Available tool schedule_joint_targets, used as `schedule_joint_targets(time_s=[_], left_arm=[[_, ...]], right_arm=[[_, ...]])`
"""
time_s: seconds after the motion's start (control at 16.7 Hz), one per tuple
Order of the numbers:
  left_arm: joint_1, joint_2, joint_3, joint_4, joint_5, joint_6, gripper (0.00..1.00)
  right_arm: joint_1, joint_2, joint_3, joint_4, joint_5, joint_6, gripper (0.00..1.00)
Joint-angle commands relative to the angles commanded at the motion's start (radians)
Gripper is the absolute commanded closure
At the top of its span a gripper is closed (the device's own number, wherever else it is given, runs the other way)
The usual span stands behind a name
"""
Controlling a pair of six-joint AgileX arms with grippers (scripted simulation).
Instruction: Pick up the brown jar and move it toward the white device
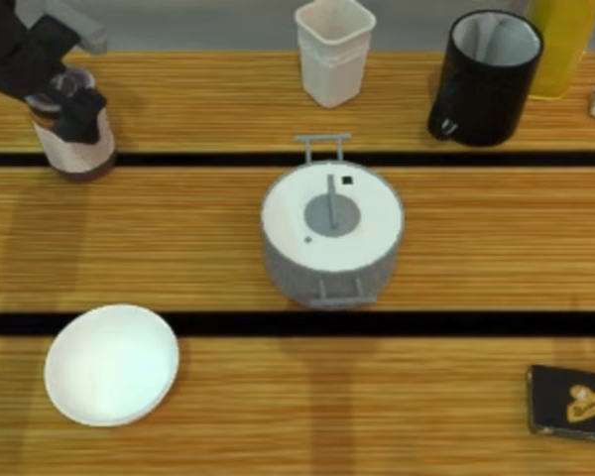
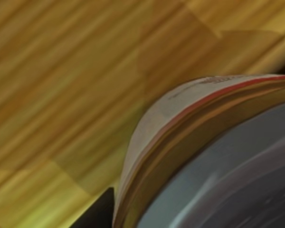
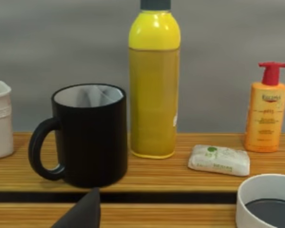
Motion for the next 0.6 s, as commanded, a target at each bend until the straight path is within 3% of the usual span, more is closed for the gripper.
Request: schedule_joint_targets(time_s=[0.3,0.6], left_arm=[[0.000,0.000,0.000,0.000,0.000,0.000,0.98],[0.000,0.000,0.000,0.000,0.000,0.000,1.00]], right_arm=[[0.000,0.000,0.000,0.000,0.000,0.000,0.00],[0.000,0.000,0.000,0.000,0.000,0.000,0.00]])
